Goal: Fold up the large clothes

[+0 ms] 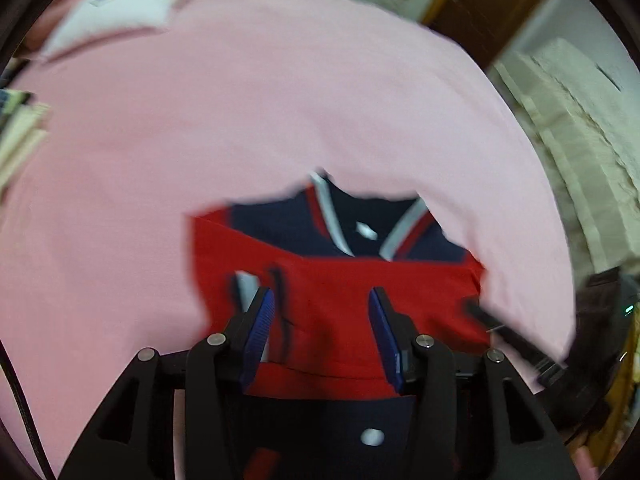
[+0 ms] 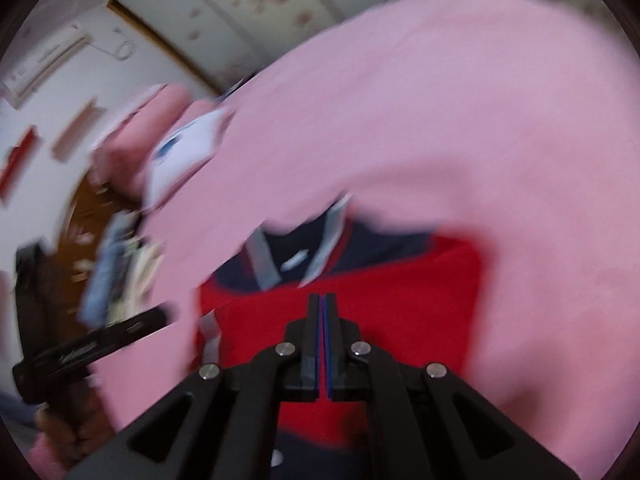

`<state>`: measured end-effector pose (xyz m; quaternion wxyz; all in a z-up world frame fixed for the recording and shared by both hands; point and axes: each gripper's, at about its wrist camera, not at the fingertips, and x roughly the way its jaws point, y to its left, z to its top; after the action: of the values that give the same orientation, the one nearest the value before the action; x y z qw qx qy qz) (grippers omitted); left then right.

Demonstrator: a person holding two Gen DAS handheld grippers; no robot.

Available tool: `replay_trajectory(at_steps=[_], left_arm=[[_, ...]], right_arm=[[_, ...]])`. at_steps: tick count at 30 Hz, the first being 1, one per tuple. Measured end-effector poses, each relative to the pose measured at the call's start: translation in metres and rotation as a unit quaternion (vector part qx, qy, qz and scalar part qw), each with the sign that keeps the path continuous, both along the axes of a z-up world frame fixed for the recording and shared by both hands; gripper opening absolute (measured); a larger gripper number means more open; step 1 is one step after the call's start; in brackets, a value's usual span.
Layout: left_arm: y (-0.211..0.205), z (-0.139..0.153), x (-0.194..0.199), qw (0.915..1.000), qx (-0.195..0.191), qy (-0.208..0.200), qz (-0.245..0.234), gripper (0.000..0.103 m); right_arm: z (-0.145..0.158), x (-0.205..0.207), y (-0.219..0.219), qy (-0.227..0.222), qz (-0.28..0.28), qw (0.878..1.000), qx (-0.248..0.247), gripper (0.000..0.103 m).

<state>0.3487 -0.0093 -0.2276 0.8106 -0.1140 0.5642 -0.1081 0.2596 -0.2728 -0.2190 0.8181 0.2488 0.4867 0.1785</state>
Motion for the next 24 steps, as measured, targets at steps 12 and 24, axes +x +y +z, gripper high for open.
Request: replay_trajectory(at_steps=[12, 24], left_arm=[[0.009, -0.060, 0.016, 0.9817, 0.157, 0.108, -0.005, 0.041], [-0.004, -0.037, 0.021, 0.9964, -0.003, 0.085, 0.002, 0.039]], right_arm=[[-0.044, -0.027, -0.004, 0.057, -0.026, 0.996, -0.065, 0.000], [-0.013, -0.008, -0.025, -0.002, -0.054, 0.998, 0.025, 0.001]])
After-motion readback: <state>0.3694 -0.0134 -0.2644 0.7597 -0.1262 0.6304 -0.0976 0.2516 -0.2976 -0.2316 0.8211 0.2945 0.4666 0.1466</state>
